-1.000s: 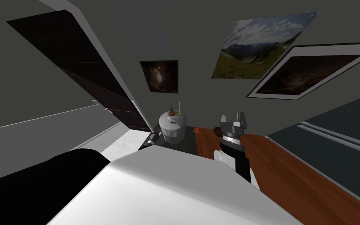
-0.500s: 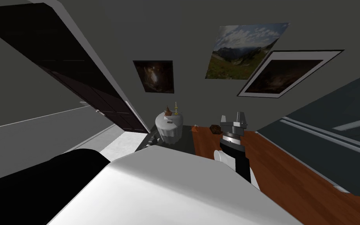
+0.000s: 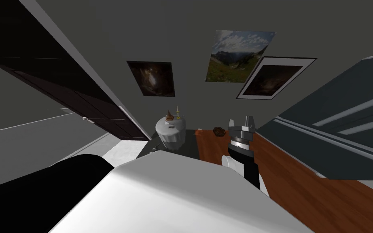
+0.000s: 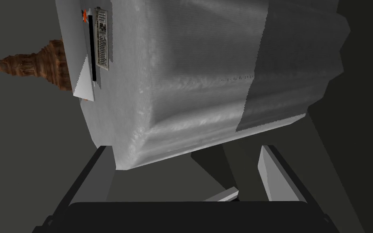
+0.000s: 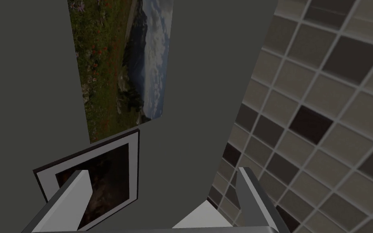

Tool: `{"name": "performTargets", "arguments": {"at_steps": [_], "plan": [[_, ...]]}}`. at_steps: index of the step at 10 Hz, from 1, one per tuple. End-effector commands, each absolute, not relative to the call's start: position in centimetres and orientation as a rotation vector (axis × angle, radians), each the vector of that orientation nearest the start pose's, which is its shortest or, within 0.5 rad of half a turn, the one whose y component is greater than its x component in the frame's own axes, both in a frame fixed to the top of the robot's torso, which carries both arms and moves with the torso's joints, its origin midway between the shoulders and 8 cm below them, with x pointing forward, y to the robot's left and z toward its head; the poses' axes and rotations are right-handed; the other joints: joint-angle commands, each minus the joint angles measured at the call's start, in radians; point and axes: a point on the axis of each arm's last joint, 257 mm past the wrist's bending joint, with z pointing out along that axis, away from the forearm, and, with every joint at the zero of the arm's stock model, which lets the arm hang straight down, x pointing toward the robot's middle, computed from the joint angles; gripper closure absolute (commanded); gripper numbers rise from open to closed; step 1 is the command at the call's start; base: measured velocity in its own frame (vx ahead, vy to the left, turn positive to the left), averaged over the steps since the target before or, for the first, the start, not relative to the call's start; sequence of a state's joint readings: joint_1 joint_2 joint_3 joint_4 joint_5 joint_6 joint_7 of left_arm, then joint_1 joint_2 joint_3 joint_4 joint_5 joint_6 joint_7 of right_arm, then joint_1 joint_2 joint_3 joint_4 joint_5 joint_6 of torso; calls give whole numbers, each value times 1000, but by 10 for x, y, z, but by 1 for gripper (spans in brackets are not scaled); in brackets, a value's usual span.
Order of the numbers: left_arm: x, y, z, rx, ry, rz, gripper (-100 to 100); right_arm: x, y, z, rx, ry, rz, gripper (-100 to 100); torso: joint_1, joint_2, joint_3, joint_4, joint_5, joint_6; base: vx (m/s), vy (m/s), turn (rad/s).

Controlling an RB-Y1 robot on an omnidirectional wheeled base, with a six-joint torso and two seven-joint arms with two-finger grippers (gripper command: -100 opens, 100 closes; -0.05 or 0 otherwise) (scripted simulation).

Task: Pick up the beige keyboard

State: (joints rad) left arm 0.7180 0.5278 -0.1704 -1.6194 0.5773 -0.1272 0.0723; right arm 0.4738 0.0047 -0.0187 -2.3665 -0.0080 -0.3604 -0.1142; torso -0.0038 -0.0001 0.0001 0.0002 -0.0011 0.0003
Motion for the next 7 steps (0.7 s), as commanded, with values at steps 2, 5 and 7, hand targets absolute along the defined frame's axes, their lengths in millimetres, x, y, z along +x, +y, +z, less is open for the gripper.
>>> {"name": "performTargets", "arguments": {"at_steps": [2,5,7], "plan": [[192,406,-477,-1934,1476,-784,-100,349,-284,45,732,588,1397,0,0,0,0,0,0,-1,27,-80,-144],[160,423,-499,-2027,1513,-682,-100,349,-284,45,732,588,1397,0,0,-2,-1,0,0,0,47,-72,-139],[132,441,-514,-2100,1532,-591,-100,349,-284,45,732,588,1397,0,0,-2,-1,0,0,0,59,-67,-144]]}}
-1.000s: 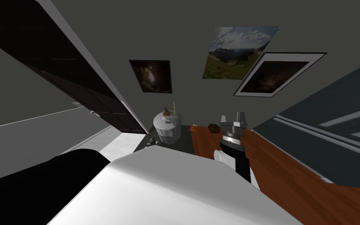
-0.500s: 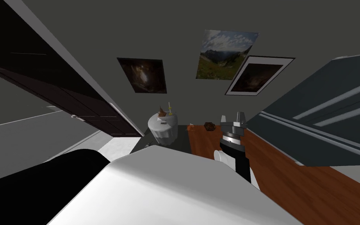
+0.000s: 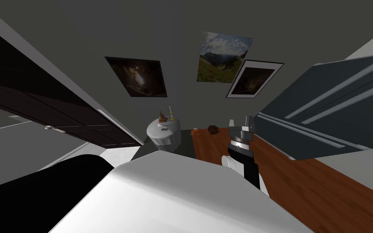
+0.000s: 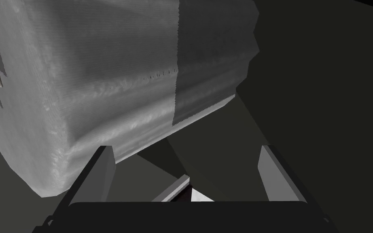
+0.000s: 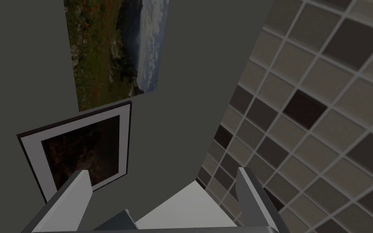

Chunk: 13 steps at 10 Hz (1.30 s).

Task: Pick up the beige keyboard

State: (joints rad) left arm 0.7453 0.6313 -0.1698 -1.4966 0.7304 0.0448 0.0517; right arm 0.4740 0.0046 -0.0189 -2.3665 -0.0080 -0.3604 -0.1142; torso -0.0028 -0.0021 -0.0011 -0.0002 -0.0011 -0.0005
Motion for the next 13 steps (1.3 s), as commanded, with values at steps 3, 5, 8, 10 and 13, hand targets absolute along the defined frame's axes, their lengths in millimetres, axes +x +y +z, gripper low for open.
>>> {"name": "performTargets", "arguments": {"at_steps": [3,5,8,10,13], "plan": [[78,480,-533,-2231,1550,-408,-100,349,-284,45,732,588,1397,0,1,0,0,0,0,0,63,-50,-168],[54,500,-538,-2291,1543,-321,-100,349,-284,45,732,588,1397,0,2,0,0,0,0,0,67,-40,-139],[10,541,-538,-2376,1538,-142,-100,349,-284,45,732,588,1397,0,1,-2,-1,0,0,0,94,-57,-195],[-7,561,-534,-2423,1512,-69,-100,349,-284,45,732,588,1397,0,1,0,0,0,0,0,71,-30,-126],[-21,579,-528,-2476,1465,-14,-100,349,-284,45,732,588,1397,0,2,-1,-1,0,0,0,70,-16,-121]]}}
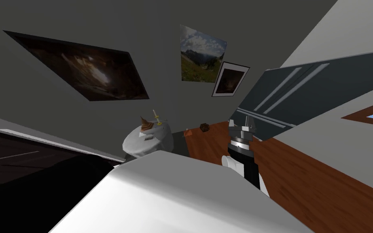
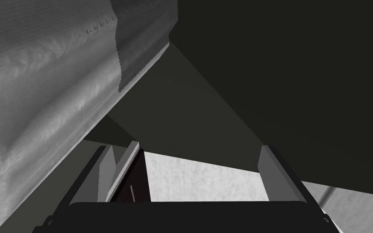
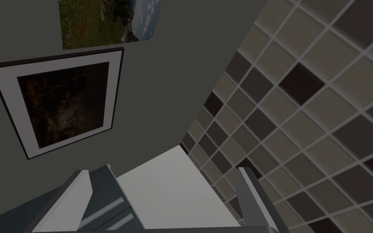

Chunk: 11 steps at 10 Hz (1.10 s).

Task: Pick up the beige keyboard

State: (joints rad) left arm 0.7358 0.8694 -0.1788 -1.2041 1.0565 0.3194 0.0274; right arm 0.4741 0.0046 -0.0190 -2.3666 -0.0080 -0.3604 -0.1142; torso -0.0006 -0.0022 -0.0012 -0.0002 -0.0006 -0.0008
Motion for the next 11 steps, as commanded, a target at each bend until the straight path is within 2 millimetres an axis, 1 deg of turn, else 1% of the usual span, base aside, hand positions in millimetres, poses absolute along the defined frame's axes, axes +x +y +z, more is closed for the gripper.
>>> {"name": "performTargets", "arguments": {"at_steps": [1,2,3,4,5,6,8,9,11], "plan": [[-32,597,-521,-2506,1437,45,-100,349,-284,45,732,588,1397,0,0,0,0,0,0,0,93,-10,-153],[-32,596,-521,-2508,1434,43,-100,349,-284,45,732,588,1397,0,0,-2,-1,0,0,1,82,-5,-91],[-40,612,-514,-2536,1403,92,-100,349,-284,45,732,588,1397,0,0,-1,-1,0,0,0,88,-6,-176],[-40,612,-514,-2538,1401,91,-100,349,-284,45,732,588,1397,0,1,-2,-1,0,0,1,77,1,-87],[-45,627,-506,-2555,1380,136,-100,349,-284,45,732,588,1397,0,1,-1,-1,0,0,0,92,3,-141],[-44,626,-506,-2564,1369,128,-100,349,-284,45,732,588,1397,0,1,-2,-1,0,0,1,79,13,-89],[-48,646,-493,-2610,1309,178,-100,349,-284,45,732,588,1397,0,2,-3,-1,0,0,0,132,29,-198],[-48,646,-493,-2611,1307,177,-100,349,-284,45,732,588,1397,0,3,-5,-3,-1,1,1,115,43,-116],[-45,658,-483,-2655,1254,196,-100,349,-284,45,732,588,1397,0,2,-3,-2,-1,1,0,120,43,-168]]}}
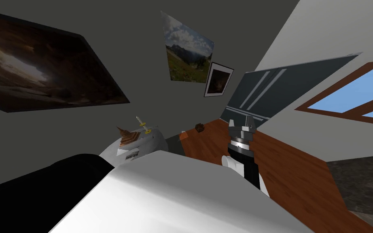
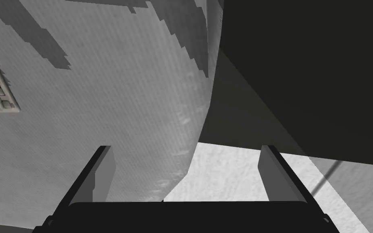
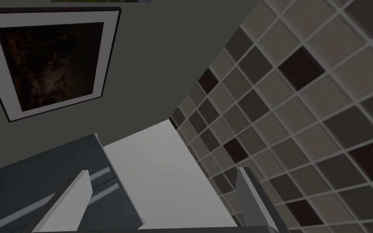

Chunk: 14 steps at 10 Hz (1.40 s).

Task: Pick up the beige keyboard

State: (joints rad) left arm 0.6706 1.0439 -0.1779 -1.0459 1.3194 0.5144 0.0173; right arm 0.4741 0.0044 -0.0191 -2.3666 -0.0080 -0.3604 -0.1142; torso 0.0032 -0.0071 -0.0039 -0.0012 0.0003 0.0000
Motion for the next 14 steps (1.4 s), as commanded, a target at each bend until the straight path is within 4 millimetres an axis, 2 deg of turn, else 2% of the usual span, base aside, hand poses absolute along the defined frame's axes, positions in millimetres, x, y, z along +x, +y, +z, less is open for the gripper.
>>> {"name": "performTargets", "arguments": {"at_steps": [1,6,7,8,11,12,13,14], "plan": [[-43,661,-480,-2675,1231,198,-100,349,-284,45,732,588,1397,0,0,0,0,0,0,0,159,57,-225],[-34,657,-480,-2740,1176,179,-100,349,-284,45,732,588,1397,0,2,0,0,0,1,-1,124,87,-119],[-34,657,-480,-2743,1174,178,0,349,-284,45,732,588,1397,0,-1,4,2,1,0,-2,10,10,3],[-36,651,-490,-2743,1173,177,-100,349,-284,45,732,588,1397,0,-4,7,4,1,0,-2,5,27,-6],[-39,643,-502,-2743,1174,178,-100,349,-284,45,732,588,1397,0,-2,9,5,2,0,-2,9,47,-5],[-38,645,-499,-2744,1172,177,-100,349,-284,45,732,588,1397,0,-2,9,5,2,0,-2,3,16,-2],[-38,644,-500,-2743,1173,177,100,349,-284,45,732,588,1397,0,-4,9,5,2,-1,-2,0,0,0],[-38,644,-500,-2743,1173,177,100,349,-284,45,732,588,1397,0,-5,9,5,2,-1,-2,0,0,0]]}}
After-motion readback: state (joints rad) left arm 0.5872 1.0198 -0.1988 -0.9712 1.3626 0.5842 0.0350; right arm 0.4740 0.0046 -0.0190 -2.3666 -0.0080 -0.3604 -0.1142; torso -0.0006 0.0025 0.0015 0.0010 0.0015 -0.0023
